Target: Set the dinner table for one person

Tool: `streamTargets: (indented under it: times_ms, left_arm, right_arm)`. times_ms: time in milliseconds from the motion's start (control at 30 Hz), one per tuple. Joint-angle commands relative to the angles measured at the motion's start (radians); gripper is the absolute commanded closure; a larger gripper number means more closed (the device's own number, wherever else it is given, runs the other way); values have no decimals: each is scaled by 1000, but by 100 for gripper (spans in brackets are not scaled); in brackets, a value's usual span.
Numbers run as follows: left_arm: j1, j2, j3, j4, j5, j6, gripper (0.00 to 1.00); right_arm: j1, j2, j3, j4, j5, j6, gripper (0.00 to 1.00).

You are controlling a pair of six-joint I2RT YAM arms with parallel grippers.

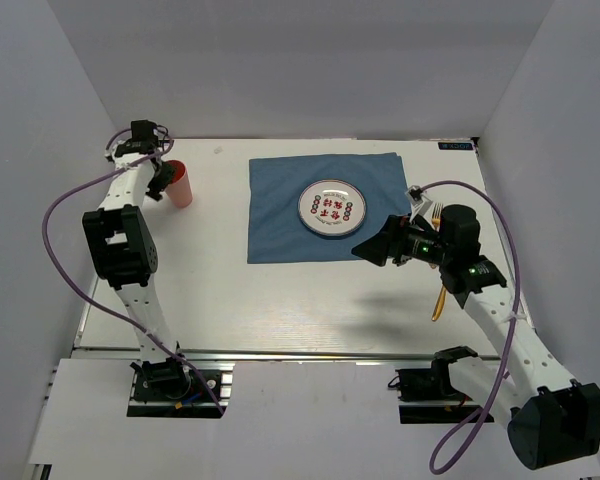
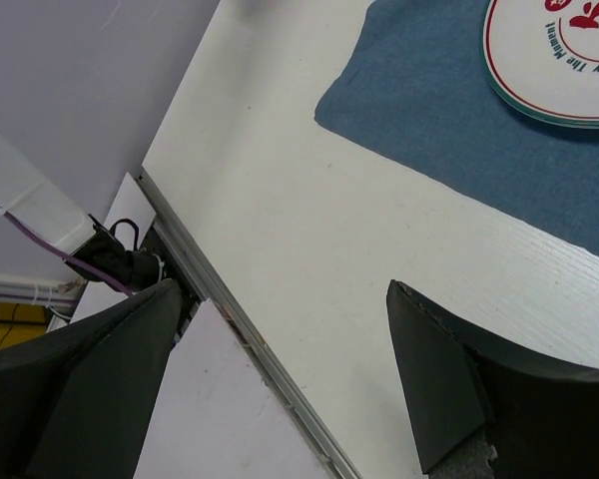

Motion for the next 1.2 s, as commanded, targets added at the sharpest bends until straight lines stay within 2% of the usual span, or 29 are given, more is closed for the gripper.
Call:
streamTargets:
  times_ms: [0,33,67,133,233,400,500,567,633,833,1167]
  left_arm:
    - [-3,-42,-31,40,23,-4,61]
    - [-3,-54,-53,46,16,-5,92]
    - [-15,-69,-65,51,11,12,100]
    - [-39,-117,-70,45,-4,67,100]
    - [-73,-210,-145,89,73,159,100]
    - [-257,-371,-312,157,141,292,100]
    - [-398,-411,-357,132,120,305,100]
    - [-452,-445,-390,144,120,294,100]
    - [-521,-468,-430,167,121,280,100]
    - [-637,-479,-427,190,196,259,100]
    - [-705,-520,-461,266,272,207,100]
  right_arm:
    - [12,13,0,51,-10,-9,11]
    - [13,19,6,46,-5,-11,11]
    - [16,31,12,43,-1,-12,11]
    - [28,47,41,30,19,-21,12]
    - [59,91,101,19,60,-25,17]
    - [179,238,290,-93,286,-47,24]
    - [263,346,464,-200,459,-72,25]
    - [320,405,562,-230,607,-74,25]
    - [350,442,612,-251,668,-69,25]
    - [424,551,689,-239,746,-60,25]
    - [456,686,730,-223,797,-72,26]
